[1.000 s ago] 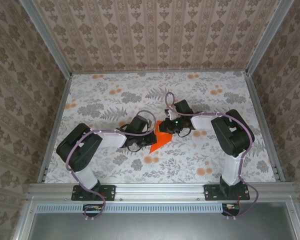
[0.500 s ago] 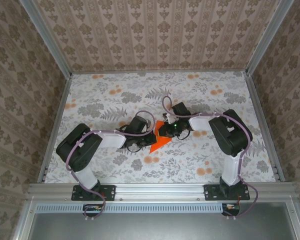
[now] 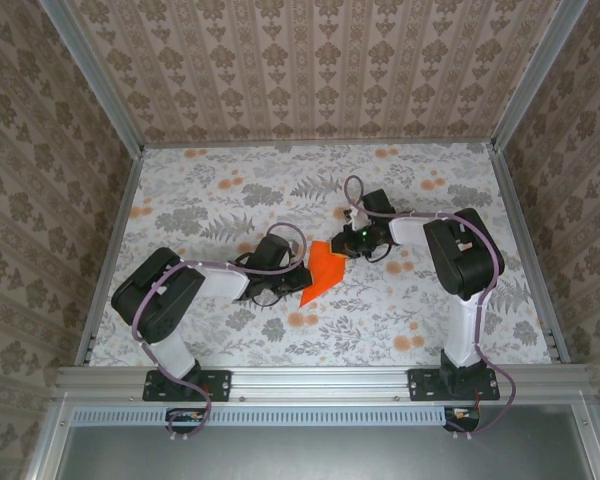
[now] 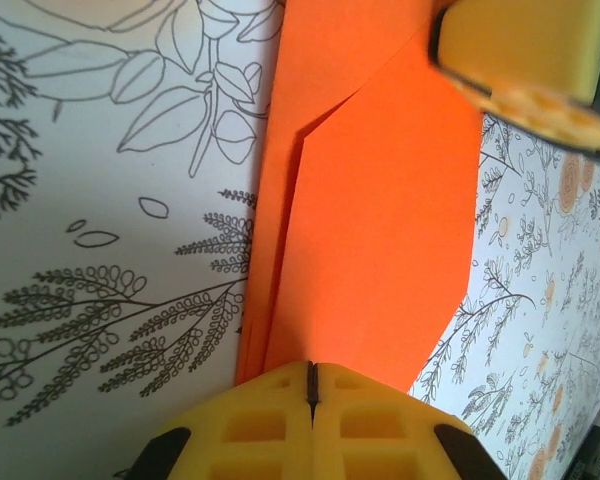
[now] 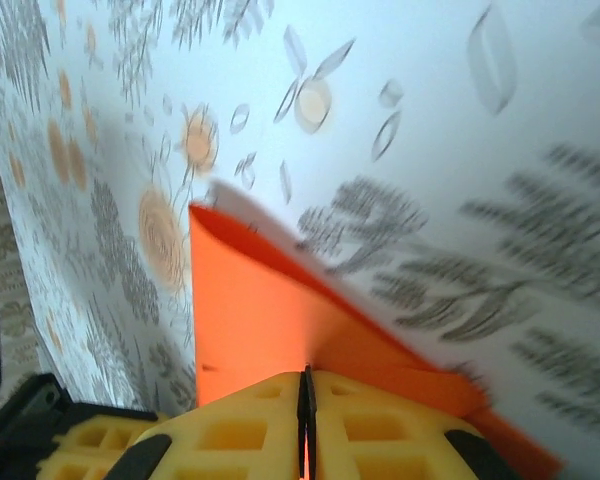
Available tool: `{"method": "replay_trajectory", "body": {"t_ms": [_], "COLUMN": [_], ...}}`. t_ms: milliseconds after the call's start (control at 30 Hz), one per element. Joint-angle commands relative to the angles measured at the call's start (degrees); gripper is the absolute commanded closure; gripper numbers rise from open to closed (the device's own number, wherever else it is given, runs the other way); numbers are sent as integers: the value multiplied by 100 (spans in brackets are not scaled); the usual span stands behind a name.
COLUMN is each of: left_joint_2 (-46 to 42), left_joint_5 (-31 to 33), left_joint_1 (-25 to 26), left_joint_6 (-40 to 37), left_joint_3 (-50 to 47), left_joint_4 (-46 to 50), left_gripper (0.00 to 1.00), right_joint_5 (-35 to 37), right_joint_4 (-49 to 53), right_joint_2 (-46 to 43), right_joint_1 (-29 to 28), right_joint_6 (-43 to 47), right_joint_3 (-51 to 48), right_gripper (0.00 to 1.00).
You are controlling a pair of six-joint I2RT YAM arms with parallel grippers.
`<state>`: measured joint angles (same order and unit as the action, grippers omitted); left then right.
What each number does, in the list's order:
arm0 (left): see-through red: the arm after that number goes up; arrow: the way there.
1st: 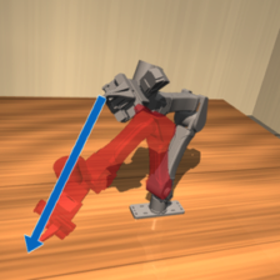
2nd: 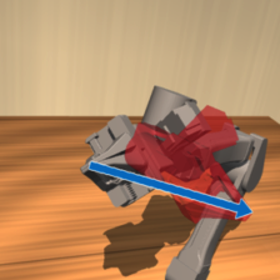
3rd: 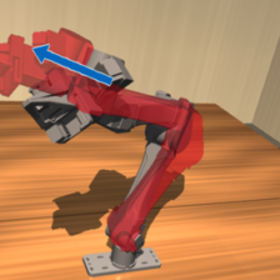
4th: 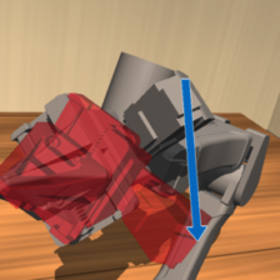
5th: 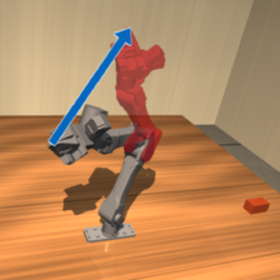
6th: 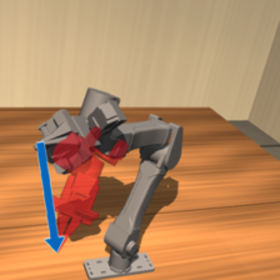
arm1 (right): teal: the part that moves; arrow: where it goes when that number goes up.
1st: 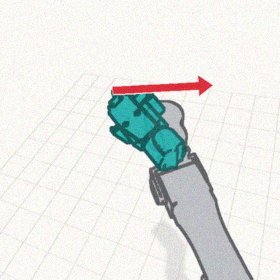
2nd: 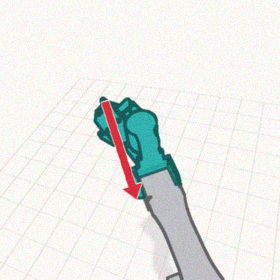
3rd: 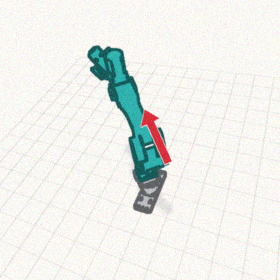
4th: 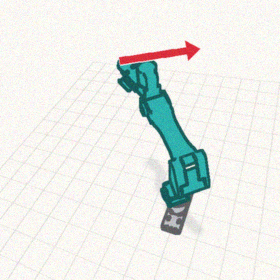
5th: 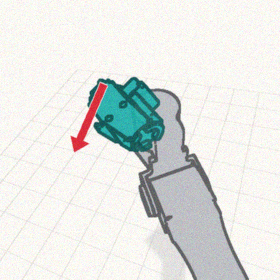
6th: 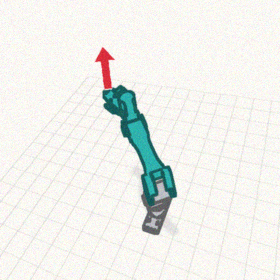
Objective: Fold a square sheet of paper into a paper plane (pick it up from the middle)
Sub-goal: Fourth fold the wing at the center of the table, then pick up the paper from the center of the table.
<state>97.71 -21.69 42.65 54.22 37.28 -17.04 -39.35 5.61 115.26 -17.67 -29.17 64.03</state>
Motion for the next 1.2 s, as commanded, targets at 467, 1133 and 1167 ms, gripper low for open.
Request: {"method": "replay_trajectory", "body": {"t_ms": [467,1133,1167], "left_joint_2": [-606,-2166,-2193], "left_joint_5": [-10,175,148], "left_joint_1": [-260,-1560,-1596], "left_joint_6": [-543,-1000,-1000], "left_joint_3": [768,100,67], "left_joint_4": [1442,2059,2080], "left_gripper": [55,0,0], "right_joint_5": [922,1196,1125], "right_joint_4": [-604,-1482,-1597], "right_joint_2": [-1932,-1175,-1118], "right_joint_1": [166,-1211,-1229], "right_joint_6": [-1122,-2452,-2475], "right_joint_3": [-1451,-1422,-1420], "right_gripper": [63,63,63]}}
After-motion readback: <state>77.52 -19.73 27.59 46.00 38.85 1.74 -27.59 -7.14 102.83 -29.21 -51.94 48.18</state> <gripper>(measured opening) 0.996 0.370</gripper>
